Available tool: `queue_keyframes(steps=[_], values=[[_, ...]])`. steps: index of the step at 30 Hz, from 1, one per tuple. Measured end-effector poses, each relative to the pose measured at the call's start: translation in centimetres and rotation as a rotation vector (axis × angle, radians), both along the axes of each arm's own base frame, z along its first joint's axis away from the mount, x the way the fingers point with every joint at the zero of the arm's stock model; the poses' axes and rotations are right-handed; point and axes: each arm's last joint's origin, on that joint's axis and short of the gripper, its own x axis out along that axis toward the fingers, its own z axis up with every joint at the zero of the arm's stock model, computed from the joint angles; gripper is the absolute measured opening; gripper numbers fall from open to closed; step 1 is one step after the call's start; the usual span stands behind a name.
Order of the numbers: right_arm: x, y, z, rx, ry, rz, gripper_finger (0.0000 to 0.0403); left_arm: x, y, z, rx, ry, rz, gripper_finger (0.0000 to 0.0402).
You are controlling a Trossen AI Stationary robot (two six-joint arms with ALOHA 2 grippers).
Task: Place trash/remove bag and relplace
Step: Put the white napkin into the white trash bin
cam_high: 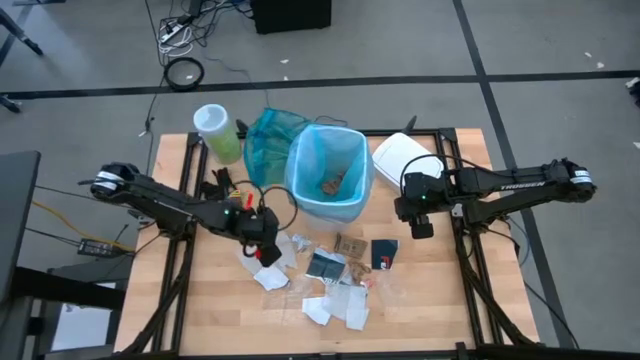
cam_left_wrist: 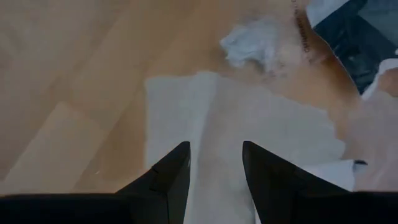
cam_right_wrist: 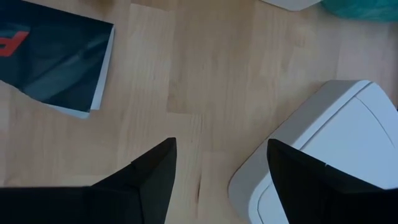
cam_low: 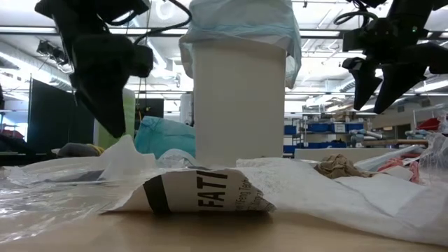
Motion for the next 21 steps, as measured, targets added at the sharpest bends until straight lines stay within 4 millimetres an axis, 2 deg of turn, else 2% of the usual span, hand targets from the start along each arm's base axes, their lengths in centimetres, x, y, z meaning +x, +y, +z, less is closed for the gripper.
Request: queue_keyframes(steps=[9,15,18,21], values=[[0.0,0.0,0.0,0.006,0.000,0.005,0.0238,0.9,-0.6,-2.9,0.116,0.093,-0.022,0.0156],[0.0,0.0,0.0,0.006,0.000,0.005,0.0236,1.4,-0.9,-4.4,0.123,0.135,-0.057,0.0149],[0.0,0.0,0.0,0.008,0.000,0.006,0.0236,1.4,-1.0,-5.2,0.081,0.139,-0.071,0.0113],[0.0,0.0,0.0,0.013,0.000,0.010,0.0234,1.5,-1.2,-5.6,0.012,0.116,-0.089,0.0049]])
